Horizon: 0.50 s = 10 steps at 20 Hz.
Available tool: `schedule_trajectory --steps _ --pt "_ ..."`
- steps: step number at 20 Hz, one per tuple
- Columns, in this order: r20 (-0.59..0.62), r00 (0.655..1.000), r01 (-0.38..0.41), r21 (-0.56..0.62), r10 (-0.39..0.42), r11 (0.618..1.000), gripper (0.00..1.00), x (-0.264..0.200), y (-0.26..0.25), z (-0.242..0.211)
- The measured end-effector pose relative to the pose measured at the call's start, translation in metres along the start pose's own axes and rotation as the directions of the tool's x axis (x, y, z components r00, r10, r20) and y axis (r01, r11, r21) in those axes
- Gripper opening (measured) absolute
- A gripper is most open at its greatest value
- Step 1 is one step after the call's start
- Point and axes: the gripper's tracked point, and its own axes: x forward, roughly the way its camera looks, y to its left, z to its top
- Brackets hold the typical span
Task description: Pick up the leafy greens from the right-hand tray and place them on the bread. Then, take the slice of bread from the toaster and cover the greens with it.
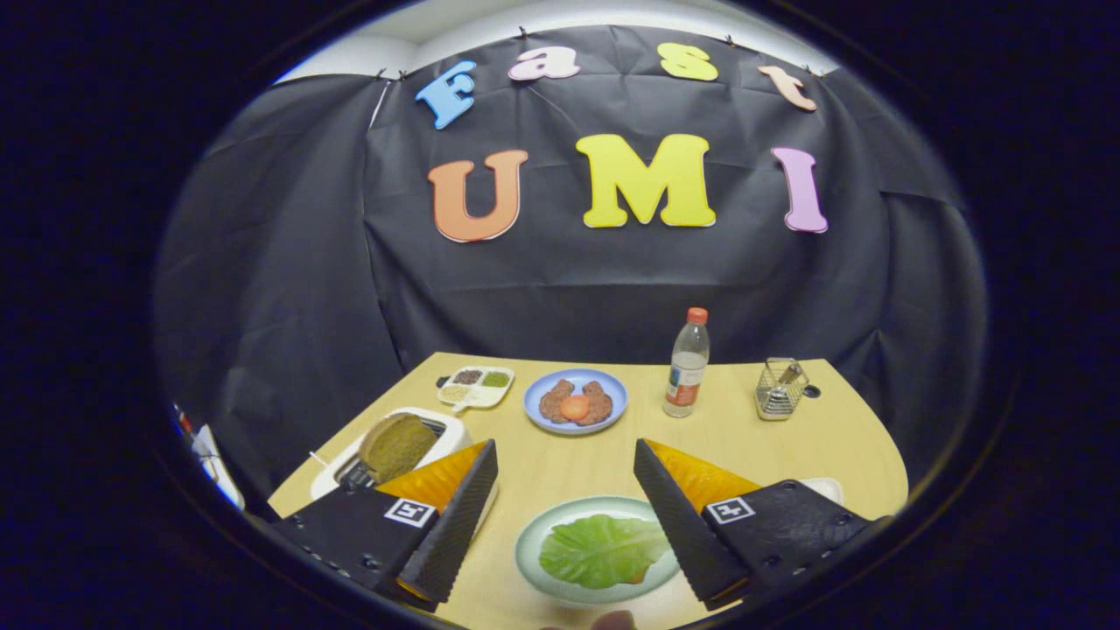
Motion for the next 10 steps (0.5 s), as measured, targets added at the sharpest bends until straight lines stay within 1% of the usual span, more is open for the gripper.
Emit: schedule_trajectory --steps 5,8,10 --pt "-0.008 0.999 -0.052 0.018 0.053 0.998 0.96 -0.010 0.074 0.004" --pt "-0.023 0.996 -0.085 0.021 0.085 0.996 0.96 -0.002 0.117 0.001" --pt "-0.047 0.995 -0.082 0.019 0.083 0.996 0.96 0.011 0.137 -0.008"
